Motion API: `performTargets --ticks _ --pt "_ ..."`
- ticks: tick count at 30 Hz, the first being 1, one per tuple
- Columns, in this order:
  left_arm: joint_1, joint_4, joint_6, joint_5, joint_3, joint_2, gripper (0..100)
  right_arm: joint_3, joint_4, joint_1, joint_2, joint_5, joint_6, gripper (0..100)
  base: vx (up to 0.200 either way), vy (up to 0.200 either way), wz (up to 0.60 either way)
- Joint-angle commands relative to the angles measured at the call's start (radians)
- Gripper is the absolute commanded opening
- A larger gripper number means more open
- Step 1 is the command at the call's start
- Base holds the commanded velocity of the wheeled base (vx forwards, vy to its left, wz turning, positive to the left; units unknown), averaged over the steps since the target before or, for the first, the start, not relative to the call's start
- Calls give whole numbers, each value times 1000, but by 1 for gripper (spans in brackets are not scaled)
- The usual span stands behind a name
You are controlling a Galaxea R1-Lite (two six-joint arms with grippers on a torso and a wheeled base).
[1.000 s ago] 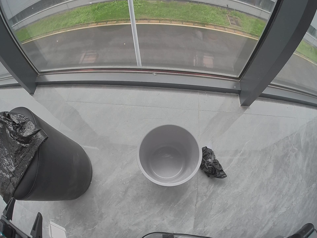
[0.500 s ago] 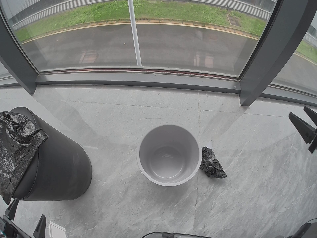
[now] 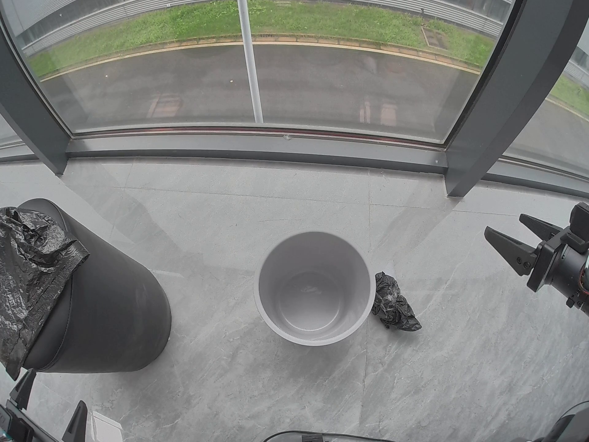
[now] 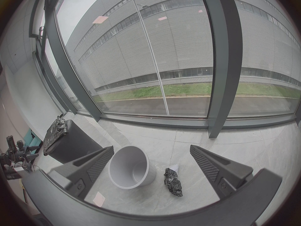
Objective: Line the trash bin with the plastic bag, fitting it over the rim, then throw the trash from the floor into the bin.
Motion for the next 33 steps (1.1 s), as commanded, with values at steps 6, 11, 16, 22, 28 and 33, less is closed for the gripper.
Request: performTargets --ticks 6,11,16,22,28,33 --pt "-26 25 -274 -35 -456 346 100 4 -3 -1 42 1 1 100 0 0 0" --pt "-46 31 45 -55 -367 480 100 7 -32 -4 45 1 -1 100 0 0 0" --pt "-49 -67 335 -52 -308 659 100 7 -35 -8 48 1 1 100 0 0 0" --pt "-43 -138 534 -43 -335 814 100 7 -35 -8 49 1 1 100 0 0 0" --pt "-33 -256 824 100 -334 862 100 7 -37 -25 80 1 2 100 0 0 0" --pt "-46 -262 944 120 -331 880 100 2 -39 -56 108 1 4 100 0 0 0"
